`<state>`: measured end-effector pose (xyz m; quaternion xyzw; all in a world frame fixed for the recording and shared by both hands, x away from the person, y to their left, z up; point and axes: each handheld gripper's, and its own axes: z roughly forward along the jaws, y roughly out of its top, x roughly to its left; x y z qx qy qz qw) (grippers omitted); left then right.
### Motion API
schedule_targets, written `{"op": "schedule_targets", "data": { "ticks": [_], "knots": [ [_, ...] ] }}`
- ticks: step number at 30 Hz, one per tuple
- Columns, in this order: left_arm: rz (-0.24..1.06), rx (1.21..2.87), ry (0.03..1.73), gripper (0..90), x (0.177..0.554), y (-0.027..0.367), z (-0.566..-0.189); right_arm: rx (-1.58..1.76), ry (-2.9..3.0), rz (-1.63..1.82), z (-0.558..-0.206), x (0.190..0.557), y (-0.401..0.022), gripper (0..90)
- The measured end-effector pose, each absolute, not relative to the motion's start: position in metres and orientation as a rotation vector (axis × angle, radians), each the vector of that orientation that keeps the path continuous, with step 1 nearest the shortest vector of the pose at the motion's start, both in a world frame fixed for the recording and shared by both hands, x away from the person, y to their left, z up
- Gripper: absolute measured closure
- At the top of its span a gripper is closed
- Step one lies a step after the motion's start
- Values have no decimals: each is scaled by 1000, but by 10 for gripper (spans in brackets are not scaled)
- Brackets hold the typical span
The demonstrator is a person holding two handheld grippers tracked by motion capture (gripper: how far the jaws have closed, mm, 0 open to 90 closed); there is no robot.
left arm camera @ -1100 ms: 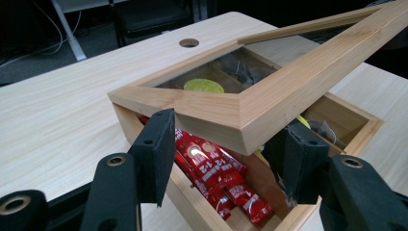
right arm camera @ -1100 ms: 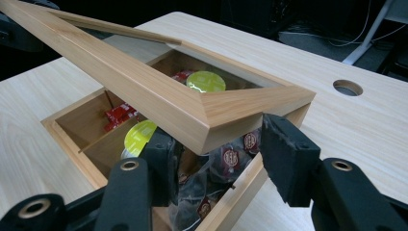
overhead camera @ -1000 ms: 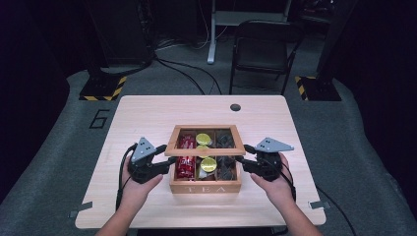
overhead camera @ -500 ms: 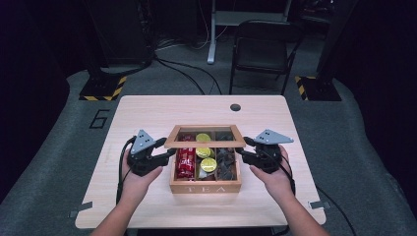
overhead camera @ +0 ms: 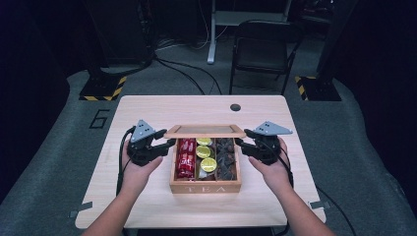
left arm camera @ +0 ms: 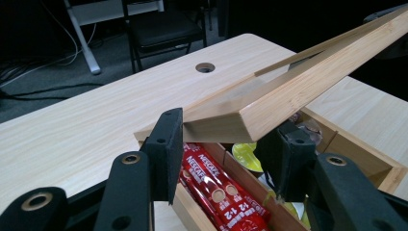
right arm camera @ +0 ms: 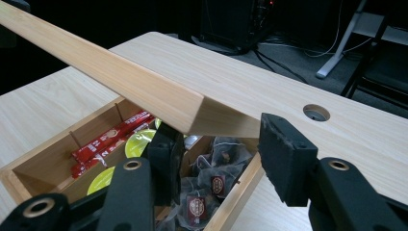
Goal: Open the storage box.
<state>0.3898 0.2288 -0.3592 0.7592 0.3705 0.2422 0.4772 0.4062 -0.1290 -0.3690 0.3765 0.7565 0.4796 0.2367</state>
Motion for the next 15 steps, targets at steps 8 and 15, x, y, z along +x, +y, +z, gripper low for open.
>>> {"op": "schedule_targets", "data": {
  "ticks": [8, 15],
  "knots": [
    [584, 1846, 911, 531, 394, 229, -358, 1030, 2066, 1290, -369, 411, -127, 549],
    [579, 1849, 913, 532, 396, 230, -356, 1054, 2055, 1285, -371, 414, -126, 585]
  ]
}}
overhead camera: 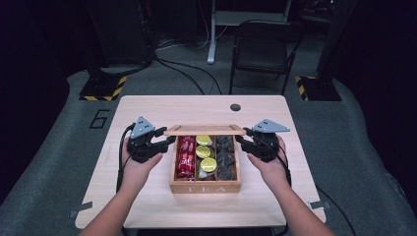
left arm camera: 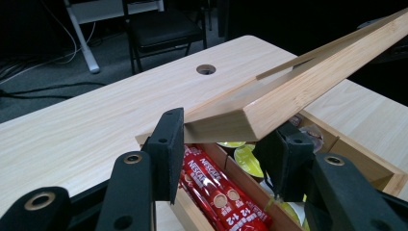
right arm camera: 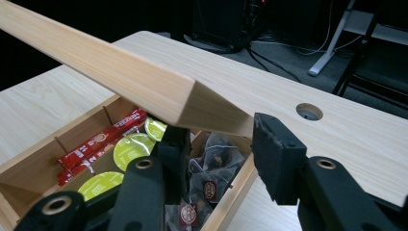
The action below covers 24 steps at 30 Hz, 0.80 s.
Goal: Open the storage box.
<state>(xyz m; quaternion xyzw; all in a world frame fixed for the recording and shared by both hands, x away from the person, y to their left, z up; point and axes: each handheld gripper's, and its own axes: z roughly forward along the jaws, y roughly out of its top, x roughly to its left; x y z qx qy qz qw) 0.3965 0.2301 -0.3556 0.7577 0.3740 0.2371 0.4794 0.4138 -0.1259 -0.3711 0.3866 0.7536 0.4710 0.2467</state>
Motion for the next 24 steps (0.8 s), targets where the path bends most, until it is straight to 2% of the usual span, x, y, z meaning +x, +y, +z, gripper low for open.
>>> {"op": "schedule_targets", "data": {
  "ticks": [24],
  "knots": [
    [590, 1849, 900, 539, 406, 230, -347, 1074, 2026, 1264, -370, 426, -122, 619]
  ]
}}
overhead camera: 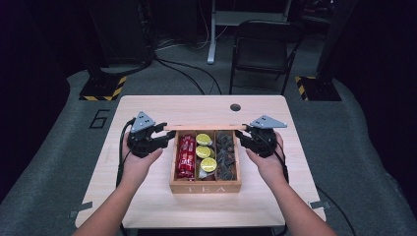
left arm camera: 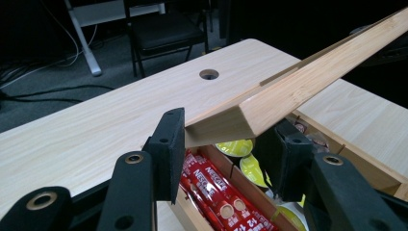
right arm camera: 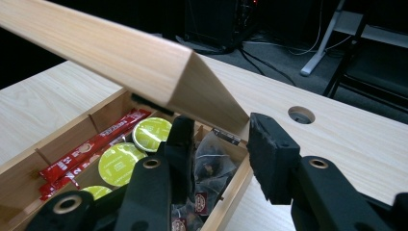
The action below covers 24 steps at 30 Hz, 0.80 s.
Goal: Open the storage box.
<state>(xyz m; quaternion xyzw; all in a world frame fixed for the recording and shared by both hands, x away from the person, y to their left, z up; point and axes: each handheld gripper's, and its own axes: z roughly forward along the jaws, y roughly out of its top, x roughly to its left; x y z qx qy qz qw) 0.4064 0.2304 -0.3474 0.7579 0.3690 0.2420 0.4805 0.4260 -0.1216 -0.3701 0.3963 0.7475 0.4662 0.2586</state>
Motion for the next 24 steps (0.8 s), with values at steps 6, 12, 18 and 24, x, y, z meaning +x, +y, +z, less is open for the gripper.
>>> {"op": "schedule_targets", "data": {
  "ticks": [6, 12, 18, 24],
  "knots": [
    [612, 1865, 917, 537, 410, 231, -351, 1071, 2017, 1260, -368, 429, -121, 622],
    [632, 1869, 958, 495, 419, 231, -360, 1082, 2012, 1267, -365, 432, -121, 623],
    [616, 1864, 991, 481, 430, 229, -369, 1099, 2003, 1277, -364, 435, -120, 623],
    [614, 1864, 988, 516, 437, 227, -371, 1095, 2005, 1278, -363, 437, -120, 623]
  ]
}}
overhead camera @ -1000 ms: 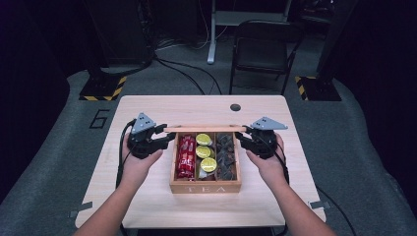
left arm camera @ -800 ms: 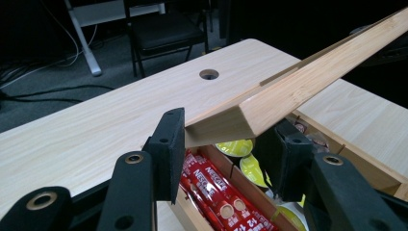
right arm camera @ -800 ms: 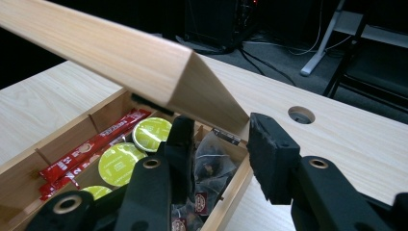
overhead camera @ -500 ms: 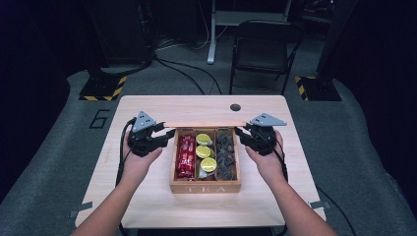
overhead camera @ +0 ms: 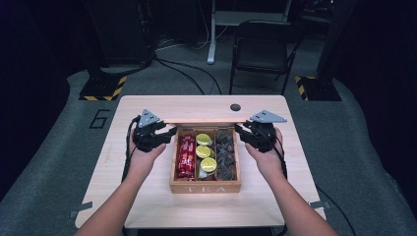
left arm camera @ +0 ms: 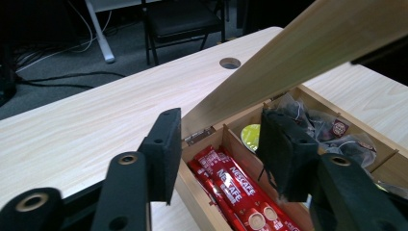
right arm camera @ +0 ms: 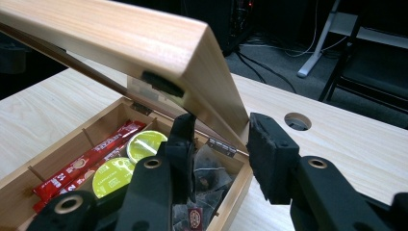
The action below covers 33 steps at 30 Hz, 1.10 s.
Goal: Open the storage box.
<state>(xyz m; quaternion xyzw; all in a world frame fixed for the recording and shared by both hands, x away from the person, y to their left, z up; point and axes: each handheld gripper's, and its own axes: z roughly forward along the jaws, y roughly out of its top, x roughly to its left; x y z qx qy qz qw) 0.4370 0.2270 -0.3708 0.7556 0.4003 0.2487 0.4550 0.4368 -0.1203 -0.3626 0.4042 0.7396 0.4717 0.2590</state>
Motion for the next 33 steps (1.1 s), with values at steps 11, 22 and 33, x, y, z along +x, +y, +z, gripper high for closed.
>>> {"op": "schedule_targets", "data": {
  "ticks": [11, 22, 33],
  "knots": [
    [637, 1846, 984, 603, 443, 224, -369, 1100, 1999, 1285, -361, 440, -120, 623],
    [630, 1833, 1000, 619, 449, 225, -367, 1113, 1994, 1290, -357, 446, -120, 623],
    [618, 1814, 1023, 621, 457, 225, -363, 1126, 1989, 1310, -347, 452, -121, 612]
  ]
}}
